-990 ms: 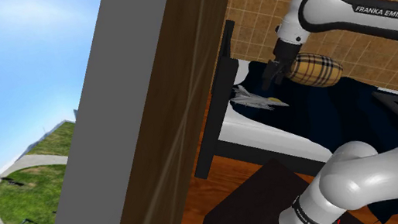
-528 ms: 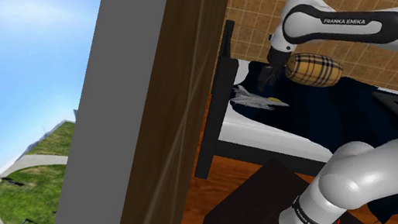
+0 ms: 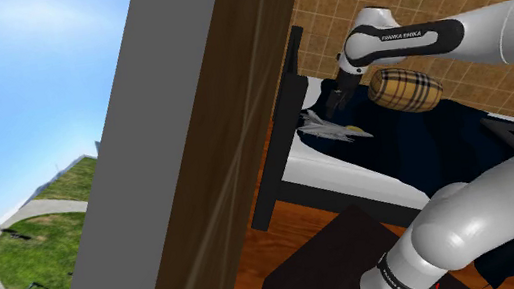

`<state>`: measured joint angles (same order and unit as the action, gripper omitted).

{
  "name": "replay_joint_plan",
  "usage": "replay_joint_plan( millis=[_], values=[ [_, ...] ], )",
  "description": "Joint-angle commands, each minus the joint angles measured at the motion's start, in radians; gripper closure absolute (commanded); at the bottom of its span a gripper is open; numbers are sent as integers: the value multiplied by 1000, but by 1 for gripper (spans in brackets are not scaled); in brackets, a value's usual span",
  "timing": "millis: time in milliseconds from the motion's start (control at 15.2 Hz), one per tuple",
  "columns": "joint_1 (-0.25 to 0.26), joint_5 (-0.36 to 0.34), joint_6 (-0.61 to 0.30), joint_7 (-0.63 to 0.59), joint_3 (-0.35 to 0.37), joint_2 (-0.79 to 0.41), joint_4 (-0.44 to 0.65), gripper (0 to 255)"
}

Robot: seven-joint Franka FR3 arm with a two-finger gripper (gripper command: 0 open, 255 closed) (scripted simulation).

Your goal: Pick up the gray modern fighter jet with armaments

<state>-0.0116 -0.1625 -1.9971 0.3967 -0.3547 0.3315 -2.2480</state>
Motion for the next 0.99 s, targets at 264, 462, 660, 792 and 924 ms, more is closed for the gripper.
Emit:
replay_joint_plan(
  millis=[264,462,660,792,924],
  values=[
    [-1,61,-114,149,-81,-219,121,0],
    [-12,117,-154,230,-107,-337,201,0],
    [-34,183,-180,311,-119,-459,295,0],
    [-57,227,-190,362,-119,-541,365,0],
    [-85,269,-193,408,-113,-623,442,0]
  ],
)
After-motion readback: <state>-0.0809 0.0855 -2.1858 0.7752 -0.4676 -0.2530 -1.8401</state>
